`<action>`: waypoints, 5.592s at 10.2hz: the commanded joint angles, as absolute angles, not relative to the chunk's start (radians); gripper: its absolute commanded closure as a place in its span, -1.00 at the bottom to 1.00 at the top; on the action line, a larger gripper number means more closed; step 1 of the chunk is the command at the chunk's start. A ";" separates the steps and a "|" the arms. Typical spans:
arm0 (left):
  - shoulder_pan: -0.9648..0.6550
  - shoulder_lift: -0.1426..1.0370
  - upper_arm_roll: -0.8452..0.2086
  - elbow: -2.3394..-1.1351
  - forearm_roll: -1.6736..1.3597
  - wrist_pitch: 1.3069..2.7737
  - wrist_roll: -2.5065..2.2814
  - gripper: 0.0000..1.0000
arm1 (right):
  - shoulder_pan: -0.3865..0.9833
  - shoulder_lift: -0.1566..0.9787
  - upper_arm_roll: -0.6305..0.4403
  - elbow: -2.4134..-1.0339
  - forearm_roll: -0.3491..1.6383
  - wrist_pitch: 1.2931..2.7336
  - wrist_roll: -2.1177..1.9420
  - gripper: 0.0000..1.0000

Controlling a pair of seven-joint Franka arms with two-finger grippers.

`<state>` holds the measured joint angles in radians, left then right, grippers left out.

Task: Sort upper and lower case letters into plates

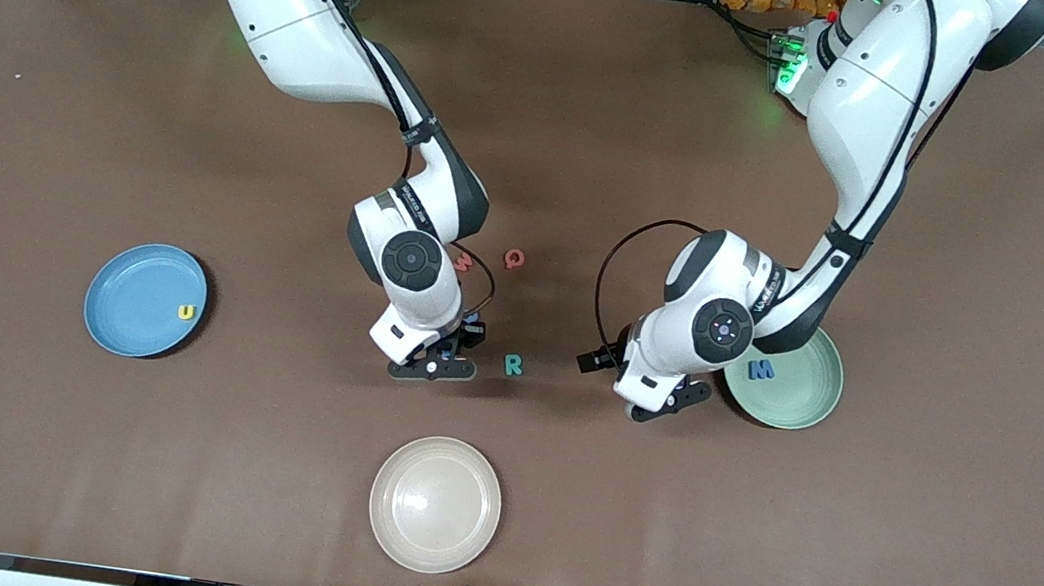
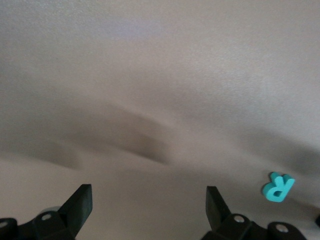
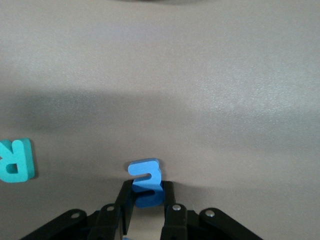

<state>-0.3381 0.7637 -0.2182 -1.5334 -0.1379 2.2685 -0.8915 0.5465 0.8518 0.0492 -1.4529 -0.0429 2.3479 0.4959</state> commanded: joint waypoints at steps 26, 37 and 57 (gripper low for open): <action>-0.865 1.026 0.130 -1.293 0.212 2.583 -1.017 -0.32 | -0.221 0.485 0.043 -1.829 -0.060 2.158 -0.483 -1.00; -0.877 1.017 0.130 -1.293 0.210 2.551 -1.112 0.48 | 0.070 0.514 0.051 -1.789 -0.023 2.160 -0.065 -1.00; -0.508 0.666 -0.006 -1.545 0.186 2.256 -0.499 0.54 | 0.537 0.709 0.049 -1.597 -0.025 2.330 0.483 -1.00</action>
